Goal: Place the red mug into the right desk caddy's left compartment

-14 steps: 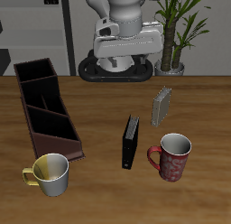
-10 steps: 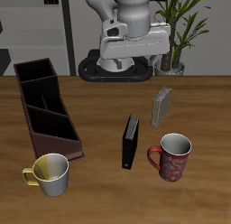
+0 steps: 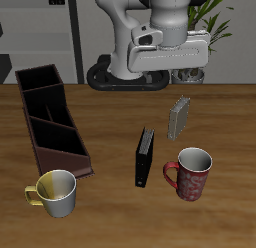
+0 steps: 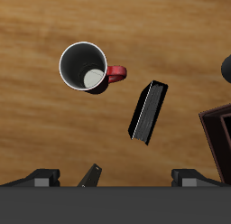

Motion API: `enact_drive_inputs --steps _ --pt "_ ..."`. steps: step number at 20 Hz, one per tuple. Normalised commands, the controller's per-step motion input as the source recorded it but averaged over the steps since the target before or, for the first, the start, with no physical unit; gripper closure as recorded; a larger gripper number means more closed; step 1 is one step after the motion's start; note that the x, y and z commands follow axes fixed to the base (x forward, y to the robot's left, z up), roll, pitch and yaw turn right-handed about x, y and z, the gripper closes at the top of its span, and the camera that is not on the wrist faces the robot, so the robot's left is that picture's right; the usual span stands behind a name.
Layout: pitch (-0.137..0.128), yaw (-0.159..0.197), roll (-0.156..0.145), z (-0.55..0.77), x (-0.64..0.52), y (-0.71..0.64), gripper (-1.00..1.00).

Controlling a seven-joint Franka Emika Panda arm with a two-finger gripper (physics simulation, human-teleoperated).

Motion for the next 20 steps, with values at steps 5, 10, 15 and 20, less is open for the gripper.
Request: enact_drive_inputs --steps 5,10,15,20 --pt "-0.040 0.024 -0.018 0.03 0.34 0.34 -1.00" --pt "-0.011 -0.017 -0.023 0.07 0.43 0.18 -1.00" --pt "-0.005 -0.013 -0.018 -0.02 0.29 0.15 -1.00" --pt "0.004 -0.001 0.011 -0.14 0.17 0.15 -1.00"
